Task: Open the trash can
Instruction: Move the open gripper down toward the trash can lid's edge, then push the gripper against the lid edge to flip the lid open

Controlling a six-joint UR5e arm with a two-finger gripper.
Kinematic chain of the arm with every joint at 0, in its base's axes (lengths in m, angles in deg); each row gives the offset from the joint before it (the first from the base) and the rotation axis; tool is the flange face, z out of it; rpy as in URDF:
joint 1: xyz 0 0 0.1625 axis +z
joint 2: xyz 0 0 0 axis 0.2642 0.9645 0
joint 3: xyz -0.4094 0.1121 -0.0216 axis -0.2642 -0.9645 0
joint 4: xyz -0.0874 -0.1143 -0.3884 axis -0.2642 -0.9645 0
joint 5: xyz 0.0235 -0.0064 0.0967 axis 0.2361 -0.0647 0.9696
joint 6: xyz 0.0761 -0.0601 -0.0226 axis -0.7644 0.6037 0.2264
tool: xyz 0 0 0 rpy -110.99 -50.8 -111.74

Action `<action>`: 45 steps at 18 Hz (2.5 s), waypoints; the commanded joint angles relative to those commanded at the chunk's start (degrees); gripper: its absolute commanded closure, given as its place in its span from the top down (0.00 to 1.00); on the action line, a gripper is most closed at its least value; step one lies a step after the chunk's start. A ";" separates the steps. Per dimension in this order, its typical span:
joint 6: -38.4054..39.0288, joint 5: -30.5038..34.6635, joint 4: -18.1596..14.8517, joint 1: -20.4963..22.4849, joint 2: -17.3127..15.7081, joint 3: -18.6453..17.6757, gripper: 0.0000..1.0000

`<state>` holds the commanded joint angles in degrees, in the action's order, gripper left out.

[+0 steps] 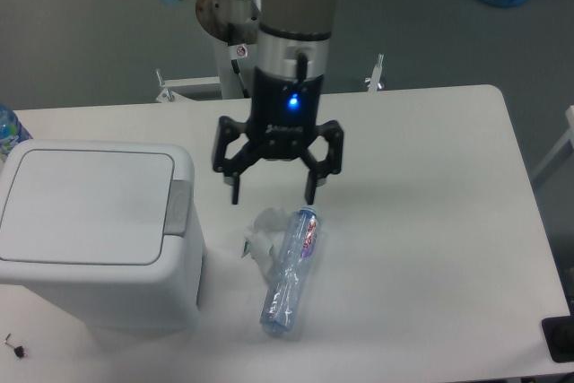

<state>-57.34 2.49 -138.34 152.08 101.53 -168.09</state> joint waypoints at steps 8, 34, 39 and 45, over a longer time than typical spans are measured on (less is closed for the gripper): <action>1.50 0.00 0.00 -0.88 -0.09 -0.44 1.00; 1.41 0.00 0.00 -2.55 -0.09 -2.11 1.00; 1.41 0.00 0.00 -2.55 -0.09 -2.28 1.00; 1.41 0.00 0.00 -2.55 -0.09 -2.46 1.00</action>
<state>-55.93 2.49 -138.34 149.53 101.44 -170.55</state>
